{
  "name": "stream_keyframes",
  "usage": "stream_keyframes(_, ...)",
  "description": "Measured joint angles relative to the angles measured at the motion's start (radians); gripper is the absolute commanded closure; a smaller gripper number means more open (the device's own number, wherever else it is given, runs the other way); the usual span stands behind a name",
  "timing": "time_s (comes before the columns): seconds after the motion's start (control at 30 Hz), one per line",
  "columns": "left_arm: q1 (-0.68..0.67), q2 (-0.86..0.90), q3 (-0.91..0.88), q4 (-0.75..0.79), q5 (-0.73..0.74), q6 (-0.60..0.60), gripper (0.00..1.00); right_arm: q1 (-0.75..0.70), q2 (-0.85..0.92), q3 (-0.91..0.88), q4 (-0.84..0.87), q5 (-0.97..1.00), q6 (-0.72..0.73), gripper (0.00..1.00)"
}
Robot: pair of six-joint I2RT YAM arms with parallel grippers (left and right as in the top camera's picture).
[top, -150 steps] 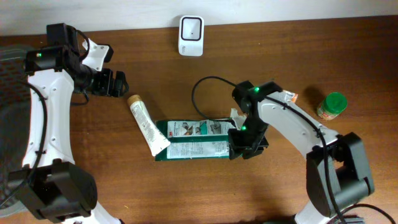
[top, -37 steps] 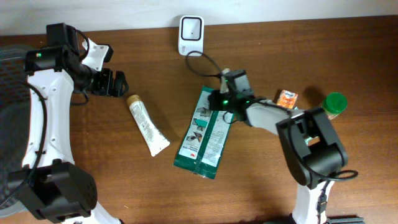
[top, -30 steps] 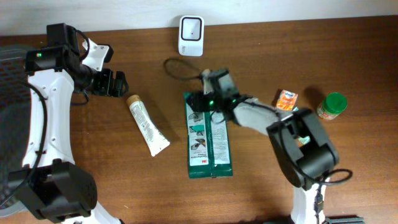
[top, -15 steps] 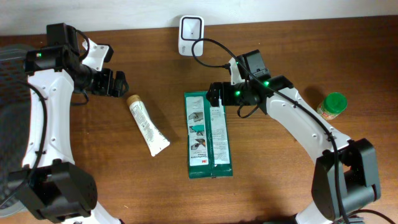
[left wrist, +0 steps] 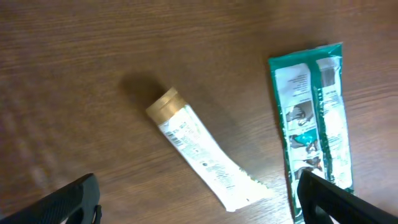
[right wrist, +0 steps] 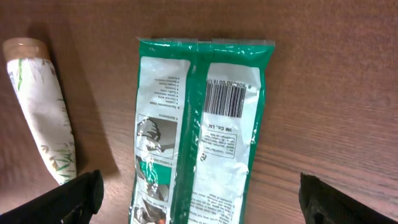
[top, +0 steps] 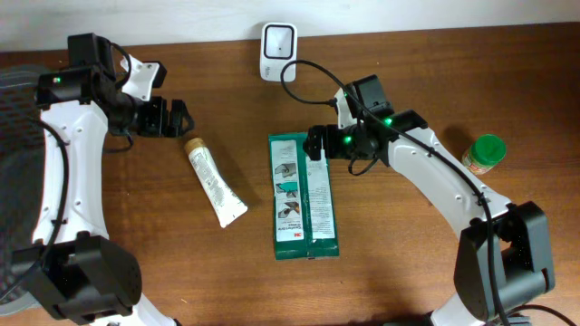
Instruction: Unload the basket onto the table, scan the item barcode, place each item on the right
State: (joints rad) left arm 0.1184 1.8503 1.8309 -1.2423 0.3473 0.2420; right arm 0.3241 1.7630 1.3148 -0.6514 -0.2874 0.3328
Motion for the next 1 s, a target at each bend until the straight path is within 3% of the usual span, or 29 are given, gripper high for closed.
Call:
stream_keyframes(0.03, 0.000, 0.000, 0.000, 0.006, 0.025, -0.004, 1.00, -0.005, 0.000, 0.000, -0.010, 0.000, 0.008, 0.04)
stream_keyframes(0.1, -0.007, 0.002, -0.009, 0.015, 0.068, -0.023, 1.00, -0.017, 0.004, 0.000, -0.039, 0.000, 0.034, 0.17)
stream_keyframes(0.13, -0.026, 0.010, -0.035, 0.031, 0.084, -0.038, 1.00, -0.022, 0.012, 0.000, -0.057, 0.000, 0.060, 0.36)
stream_keyframes(0.17, -0.048, 0.024, -0.062, 0.057, 0.092, -0.048, 1.00, -0.023, 0.023, 0.000, -0.072, -0.001, 0.074, 0.67)
stream_keyframes(0.2, -0.101, 0.055, -0.141, 0.135, 0.102, -0.059, 1.00, -0.023, 0.068, 0.000, -0.090, -0.012, 0.097, 0.78)
stream_keyframes(0.37, -0.267, 0.226, -0.202, 0.300, 0.148, -0.086, 1.00, -0.023, 0.105, 0.000, -0.114, -0.035, 0.113, 0.80)
stream_keyframes(0.43, -0.298, 0.282, -0.203, 0.344, 0.217, -0.039, 1.00, -0.023, 0.105, 0.000, -0.108, -0.028, 0.113, 0.80)
stream_keyframes(0.7, -0.393, 0.353, -0.204, 0.369, 0.327, 0.212, 1.00, -0.023, 0.105, 0.000, -0.100, -0.004, 0.113, 0.79)
stream_keyframes(0.97, -0.391, 0.425, -0.208, 0.399, 0.310, 0.234, 1.00, -0.024, 0.105, 0.000, -0.100, 0.000, 0.113, 0.72)
stream_keyframes(1.0, -0.391, 0.428, -0.208, 0.401, 0.307, 0.234, 1.00, -0.023, 0.105, 0.000, -0.100, 0.000, 0.113, 0.66)
